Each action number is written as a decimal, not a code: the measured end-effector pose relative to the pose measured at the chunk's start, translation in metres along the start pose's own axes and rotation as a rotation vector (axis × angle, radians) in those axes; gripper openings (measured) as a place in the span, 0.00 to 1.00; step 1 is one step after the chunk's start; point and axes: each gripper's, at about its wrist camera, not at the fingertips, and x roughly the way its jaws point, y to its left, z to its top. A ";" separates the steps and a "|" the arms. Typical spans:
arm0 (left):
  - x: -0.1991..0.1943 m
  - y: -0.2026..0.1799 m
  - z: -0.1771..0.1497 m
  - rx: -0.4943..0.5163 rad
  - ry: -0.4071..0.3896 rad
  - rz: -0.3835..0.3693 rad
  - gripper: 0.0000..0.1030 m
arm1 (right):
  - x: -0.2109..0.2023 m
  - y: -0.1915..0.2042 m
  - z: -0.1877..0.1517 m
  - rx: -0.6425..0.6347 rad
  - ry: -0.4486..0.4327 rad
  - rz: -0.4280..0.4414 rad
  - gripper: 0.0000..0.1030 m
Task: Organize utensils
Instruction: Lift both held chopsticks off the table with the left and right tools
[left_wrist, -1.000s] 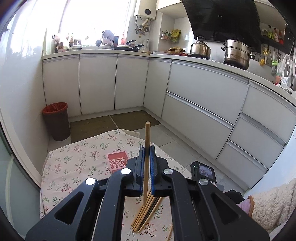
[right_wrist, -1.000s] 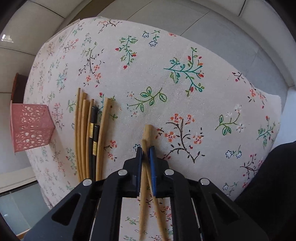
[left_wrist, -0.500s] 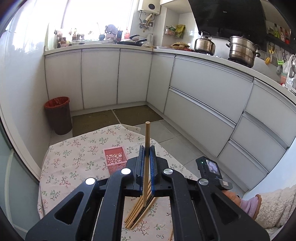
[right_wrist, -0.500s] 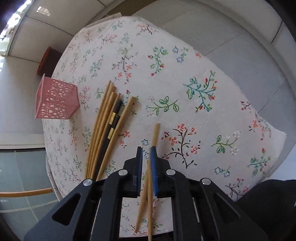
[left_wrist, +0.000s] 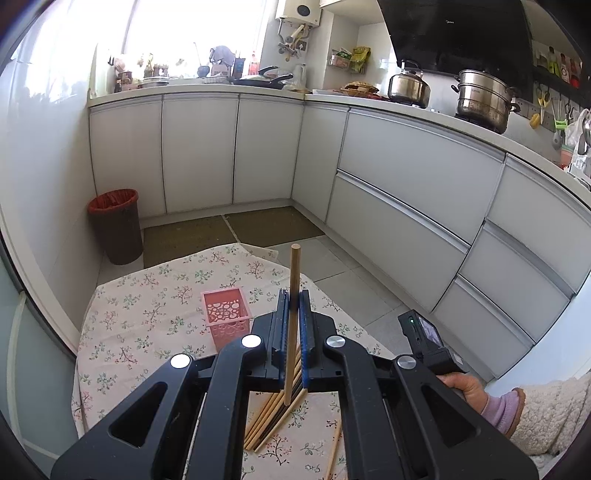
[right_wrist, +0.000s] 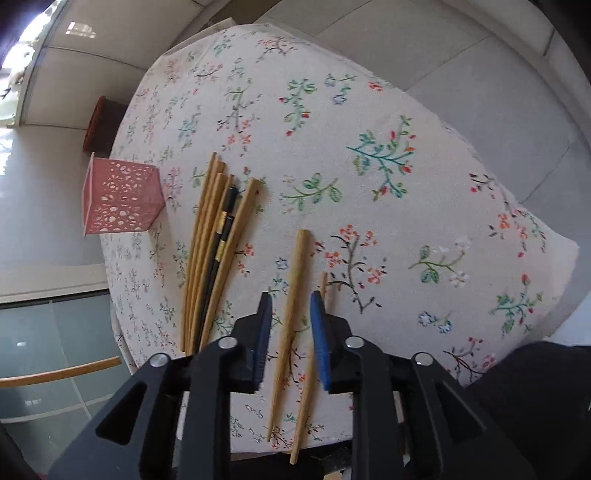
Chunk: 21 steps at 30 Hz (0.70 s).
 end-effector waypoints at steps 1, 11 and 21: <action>0.000 0.001 0.000 -0.002 -0.003 -0.004 0.05 | 0.000 -0.004 -0.001 0.020 0.010 -0.041 0.32; -0.006 0.014 0.000 -0.030 -0.020 -0.019 0.05 | 0.033 0.010 -0.003 0.041 0.045 -0.212 0.18; -0.010 0.016 0.003 -0.066 -0.022 0.010 0.05 | 0.007 0.011 -0.016 -0.002 -0.055 -0.134 0.05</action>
